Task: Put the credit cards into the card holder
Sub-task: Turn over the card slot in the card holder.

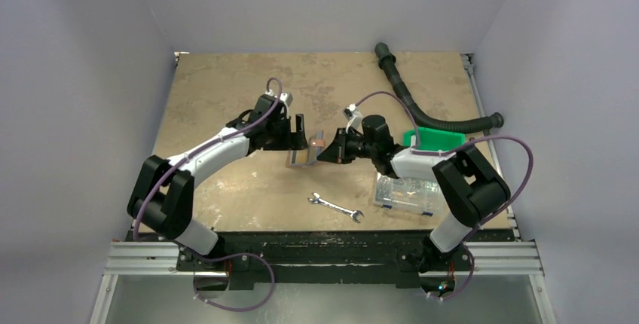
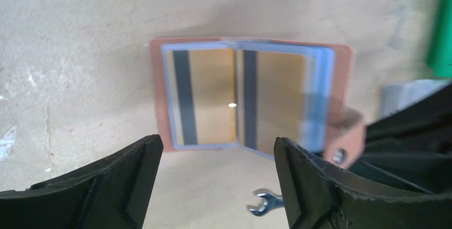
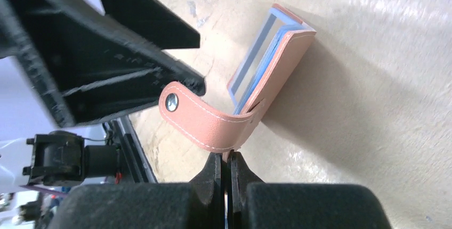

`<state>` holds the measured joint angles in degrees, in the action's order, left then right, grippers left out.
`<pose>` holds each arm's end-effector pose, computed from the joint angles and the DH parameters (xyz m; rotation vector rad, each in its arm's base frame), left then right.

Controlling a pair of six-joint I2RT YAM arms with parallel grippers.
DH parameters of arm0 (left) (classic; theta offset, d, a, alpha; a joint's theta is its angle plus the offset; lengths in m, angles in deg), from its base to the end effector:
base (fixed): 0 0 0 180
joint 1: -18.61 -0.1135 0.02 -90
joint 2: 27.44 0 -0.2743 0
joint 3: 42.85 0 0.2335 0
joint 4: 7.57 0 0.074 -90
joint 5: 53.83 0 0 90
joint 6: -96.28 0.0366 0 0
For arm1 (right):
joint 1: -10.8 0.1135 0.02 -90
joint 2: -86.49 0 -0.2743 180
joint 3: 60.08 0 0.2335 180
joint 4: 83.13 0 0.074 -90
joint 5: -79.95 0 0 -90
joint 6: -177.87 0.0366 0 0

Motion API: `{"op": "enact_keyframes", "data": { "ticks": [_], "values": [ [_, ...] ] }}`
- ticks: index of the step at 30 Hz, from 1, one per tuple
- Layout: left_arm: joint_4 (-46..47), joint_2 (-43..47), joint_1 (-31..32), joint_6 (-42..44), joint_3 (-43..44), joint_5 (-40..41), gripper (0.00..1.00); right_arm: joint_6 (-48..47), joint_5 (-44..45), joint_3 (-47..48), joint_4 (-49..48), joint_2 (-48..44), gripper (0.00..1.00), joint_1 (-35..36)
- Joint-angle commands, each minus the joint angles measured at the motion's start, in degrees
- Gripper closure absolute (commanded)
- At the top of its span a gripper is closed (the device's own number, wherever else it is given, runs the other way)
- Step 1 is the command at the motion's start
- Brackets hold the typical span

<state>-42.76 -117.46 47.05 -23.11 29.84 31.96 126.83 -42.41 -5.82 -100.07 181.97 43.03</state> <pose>0.2715 -0.1501 0.2306 0.0107 2.5580 -0.5019 0.2581 0.1859 0.1895 -0.2767 2.1749 1.3186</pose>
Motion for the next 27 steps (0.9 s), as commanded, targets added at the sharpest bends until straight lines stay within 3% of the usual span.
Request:
{"op": "enact_keyframes", "data": {
  "ticks": [1, 8, 19, 27],
  "values": [
    [3.2, 3.97, -0.26, -1.0, 0.42, -5.81, 0.17, -9.18, 5.87, 7.79, 14.55, -4.8, 1.0, 1.34],
    [8.16, 3.6, -0.85, -4.49, -3.11, -11.12, 0.16, -13.12, 9.48, 12.48, 26.1, -4.85, 1.0, 1.92],
    [6.18, 8.48, -2.62, -4.75, -4.0, -7.35, 0.11, -16.75, 20.45, 20.72, 39.62, -3.53, 1.0, 6.81],
    [5.51, 10.56, -7.21, -3.81, -7.14, -8.91, 0.12, -17.34, 23.74, 24.3, 42.51, -1.86, 1.0, 8.9]
  ]
}}
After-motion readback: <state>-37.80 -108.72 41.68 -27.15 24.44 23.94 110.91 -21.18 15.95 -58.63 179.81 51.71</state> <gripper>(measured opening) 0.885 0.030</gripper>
